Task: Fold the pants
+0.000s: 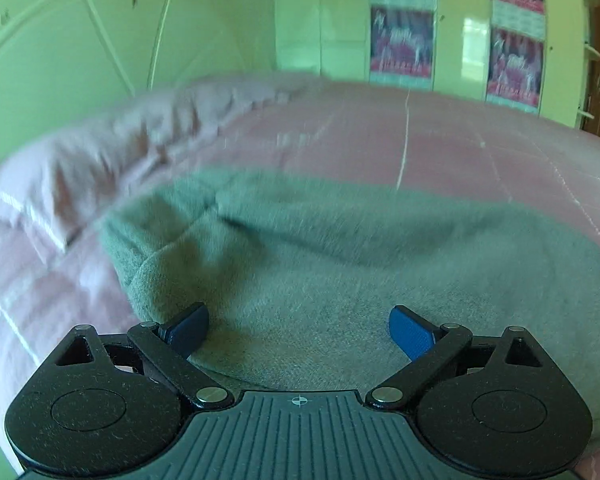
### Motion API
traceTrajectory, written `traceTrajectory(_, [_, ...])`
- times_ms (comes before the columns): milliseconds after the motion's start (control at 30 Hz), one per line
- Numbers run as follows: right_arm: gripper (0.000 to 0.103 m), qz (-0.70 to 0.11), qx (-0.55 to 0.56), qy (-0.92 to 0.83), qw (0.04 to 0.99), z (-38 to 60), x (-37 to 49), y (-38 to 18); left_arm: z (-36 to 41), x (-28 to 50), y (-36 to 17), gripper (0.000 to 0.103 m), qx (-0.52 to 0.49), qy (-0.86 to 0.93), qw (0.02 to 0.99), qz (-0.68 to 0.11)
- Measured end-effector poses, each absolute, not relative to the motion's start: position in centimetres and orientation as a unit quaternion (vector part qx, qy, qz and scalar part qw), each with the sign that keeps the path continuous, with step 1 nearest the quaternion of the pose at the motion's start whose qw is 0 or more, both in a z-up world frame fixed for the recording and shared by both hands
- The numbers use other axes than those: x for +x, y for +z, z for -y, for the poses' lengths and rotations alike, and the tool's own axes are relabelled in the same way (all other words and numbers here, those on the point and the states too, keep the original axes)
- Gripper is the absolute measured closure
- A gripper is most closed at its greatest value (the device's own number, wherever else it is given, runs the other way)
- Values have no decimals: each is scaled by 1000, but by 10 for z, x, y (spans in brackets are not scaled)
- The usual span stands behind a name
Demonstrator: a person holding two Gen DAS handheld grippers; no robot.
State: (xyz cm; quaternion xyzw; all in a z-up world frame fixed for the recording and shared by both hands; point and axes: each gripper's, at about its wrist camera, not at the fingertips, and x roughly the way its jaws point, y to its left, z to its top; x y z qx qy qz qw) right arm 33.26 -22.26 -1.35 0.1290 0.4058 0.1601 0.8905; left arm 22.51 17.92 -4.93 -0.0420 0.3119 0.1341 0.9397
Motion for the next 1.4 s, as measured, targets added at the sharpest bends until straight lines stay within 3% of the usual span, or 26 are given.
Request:
traceTrajectory(67, [80,-380,158,128,902,244,315,-2,-178,220,-44,7,-43,136,944,-296])
traceTrajectory(200, [79,-349,159,147,912,265,275,5,-158,219,-44,7,1,131,944,-302])
traceTrajectory(267, [79,-374,135,110,911,280,264,-9,-152,224,-48,0,23,125,939,-321])
traceTrajectory(300, [85,-375,131,92,913,288,258,-13,-149,226,-50,0,29,124,937,-325])
traceTrajectory(333, [85,-359,142,79,919,297,248,-11,-149,227,-50,0,27,123,937,-326])
traceTrajectory(400, [64,-309,154,50,937,312,221,2,-152,227,-51,0,15,121,936,-330])
traceTrajectory(467, [51,-269,164,37,948,329,192,13,-153,227,-52,0,12,120,936,-331])
traceTrajectory(667, [30,-241,152,10,958,362,132,15,-152,228,-54,0,17,129,935,-329])
traceTrajectory(733, [30,-284,137,-32,948,370,134,0,-152,227,-55,0,17,130,936,-327])
traceTrajectory(800, [43,-313,132,-56,939,383,134,-12,-152,227,-56,0,17,130,936,-325])
traceTrajectory(867, [40,-295,159,-60,940,391,127,-1,-152,224,-53,0,14,129,938,-321])
traceTrajectory(933, [30,-256,169,-84,948,400,114,12,-147,214,-46,0,11,115,942,-314])
traceTrajectory(1067, [31,-181,266,-113,940,439,76,20,-119,185,-35,0,-9,56,958,-282])
traceTrajectory(1133, [36,-151,341,-138,918,466,55,10,-98,179,-36,0,1,39,960,-278])
traceTrajectory(1267, [63,-133,481,-171,849,517,40,-31,-67,178,-49,0,48,18,954,-297])
traceTrajectory(1400, [72,-121,508,-180,834,529,45,-47,-60,173,-53,0,67,20,953,-295])
